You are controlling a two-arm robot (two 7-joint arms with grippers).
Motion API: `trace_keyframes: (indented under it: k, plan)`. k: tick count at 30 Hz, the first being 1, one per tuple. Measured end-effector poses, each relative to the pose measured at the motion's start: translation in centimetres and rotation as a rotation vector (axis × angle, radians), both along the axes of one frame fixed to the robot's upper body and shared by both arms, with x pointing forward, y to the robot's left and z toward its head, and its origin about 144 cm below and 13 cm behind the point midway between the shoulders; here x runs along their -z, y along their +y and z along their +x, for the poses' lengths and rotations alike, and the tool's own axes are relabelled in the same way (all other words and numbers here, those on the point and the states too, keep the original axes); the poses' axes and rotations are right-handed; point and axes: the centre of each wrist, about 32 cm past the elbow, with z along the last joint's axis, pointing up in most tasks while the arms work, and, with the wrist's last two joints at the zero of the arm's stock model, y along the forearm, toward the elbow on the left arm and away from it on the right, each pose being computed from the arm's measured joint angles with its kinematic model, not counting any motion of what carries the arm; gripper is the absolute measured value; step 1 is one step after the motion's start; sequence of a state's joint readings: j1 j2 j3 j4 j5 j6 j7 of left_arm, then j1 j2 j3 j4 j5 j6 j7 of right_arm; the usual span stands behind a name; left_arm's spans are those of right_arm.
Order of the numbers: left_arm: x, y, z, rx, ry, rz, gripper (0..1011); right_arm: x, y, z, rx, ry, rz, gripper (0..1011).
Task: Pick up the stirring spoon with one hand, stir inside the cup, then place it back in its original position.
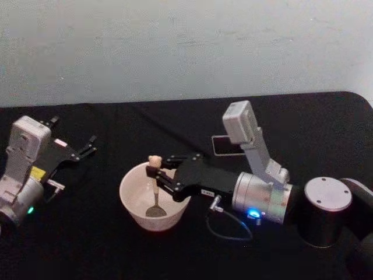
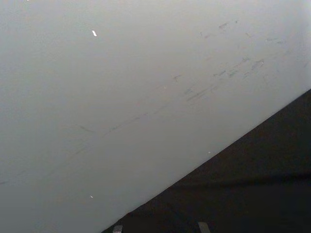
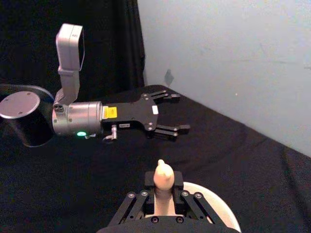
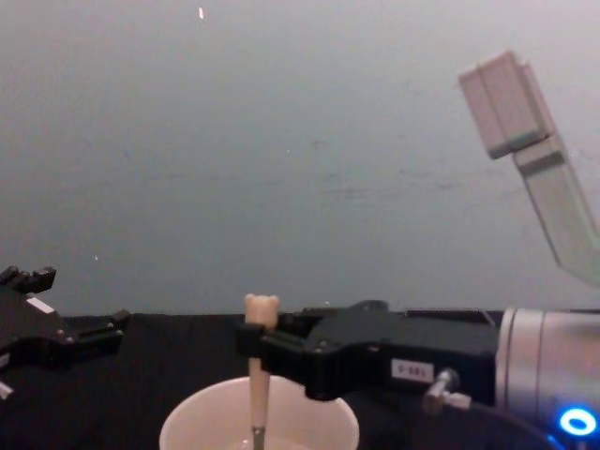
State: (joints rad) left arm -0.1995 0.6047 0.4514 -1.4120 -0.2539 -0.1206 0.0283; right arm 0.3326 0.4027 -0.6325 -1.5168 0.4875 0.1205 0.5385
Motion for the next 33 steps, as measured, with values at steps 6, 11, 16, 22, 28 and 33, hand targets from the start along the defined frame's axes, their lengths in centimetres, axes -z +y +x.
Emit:
trace_keyframes:
  k: [6, 11, 16, 22, 28, 33]
  plan:
    - [0.0, 0.0, 0.0, 0.0, 0.0, 0.0, 1001, 0.2, 0.9, 0.1, -0.009, -0.001, -0.01, 211]
    - [0.0, 0.0, 0.0, 0.0, 0.0, 0.0, 1002, 0.3, 1.7, 0.6, -0.005, -0.013, -0.02, 211]
    - [0.0, 0.0, 0.0, 0.0, 0.0, 0.0, 1001, 0.2, 2.4, 1.0, 0.002, -0.024, -0.025, 211]
    - [0.0, 0.0, 0.0, 0.0, 0.0, 0.0, 1002, 0.0, 3.1, 1.7, 0.026, -0.033, -0.021, 211]
    - [0.0, 0.0, 0.0, 0.0, 0.0, 0.0, 1001, -0.3, 3.2, 2.5, 0.062, -0.031, -0.011, 211]
    - [0.0, 0.0, 0.0, 0.0, 0.0, 0.0, 1001, -0.4, 2.9, 3.1, 0.092, -0.03, -0.007, 211]
